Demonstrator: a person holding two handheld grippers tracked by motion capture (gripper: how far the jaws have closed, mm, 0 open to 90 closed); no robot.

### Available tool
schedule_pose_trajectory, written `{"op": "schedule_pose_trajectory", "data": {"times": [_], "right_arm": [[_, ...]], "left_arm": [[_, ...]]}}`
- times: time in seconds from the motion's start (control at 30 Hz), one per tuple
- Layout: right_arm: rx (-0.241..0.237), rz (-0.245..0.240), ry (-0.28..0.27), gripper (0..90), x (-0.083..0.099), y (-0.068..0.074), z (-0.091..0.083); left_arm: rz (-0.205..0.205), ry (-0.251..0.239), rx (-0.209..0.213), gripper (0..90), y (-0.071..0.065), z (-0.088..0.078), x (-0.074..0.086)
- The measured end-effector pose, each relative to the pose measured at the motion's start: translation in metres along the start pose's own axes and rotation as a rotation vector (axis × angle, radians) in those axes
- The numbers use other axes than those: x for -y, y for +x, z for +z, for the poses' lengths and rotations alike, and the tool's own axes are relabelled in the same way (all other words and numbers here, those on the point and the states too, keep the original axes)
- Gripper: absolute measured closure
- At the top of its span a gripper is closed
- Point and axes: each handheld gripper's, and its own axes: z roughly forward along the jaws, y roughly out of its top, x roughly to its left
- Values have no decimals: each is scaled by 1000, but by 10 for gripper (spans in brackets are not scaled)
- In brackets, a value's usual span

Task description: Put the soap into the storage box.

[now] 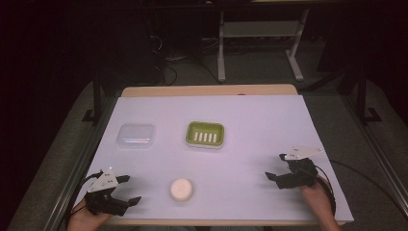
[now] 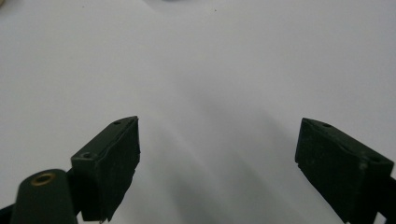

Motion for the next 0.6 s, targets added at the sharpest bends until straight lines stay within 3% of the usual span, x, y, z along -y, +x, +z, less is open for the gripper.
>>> {"op": "schedule_pose_trajectory", "data": {"times": [0.1, 0.13, 0.17, 0.2, 0.6], "right_arm": [[1, -4, -5, 132, 0, 1, -1], [6, -12, -1, 132, 0, 2, 0], [6, -12, -1, 132, 0, 2, 0], [6, -13, 0, 132, -1, 3, 0], [4, -25, 3, 132, 0, 3, 0]], "left_arm": [[10, 24, 19, 159, -4, 3, -5], [36, 50, 30, 160, -8, 6, -10], [36, 50, 30, 163, -8, 6, -10], [69, 77, 40, 163, -12, 9, -15], [174, 123, 90, 166, -27, 24, -46]]}}
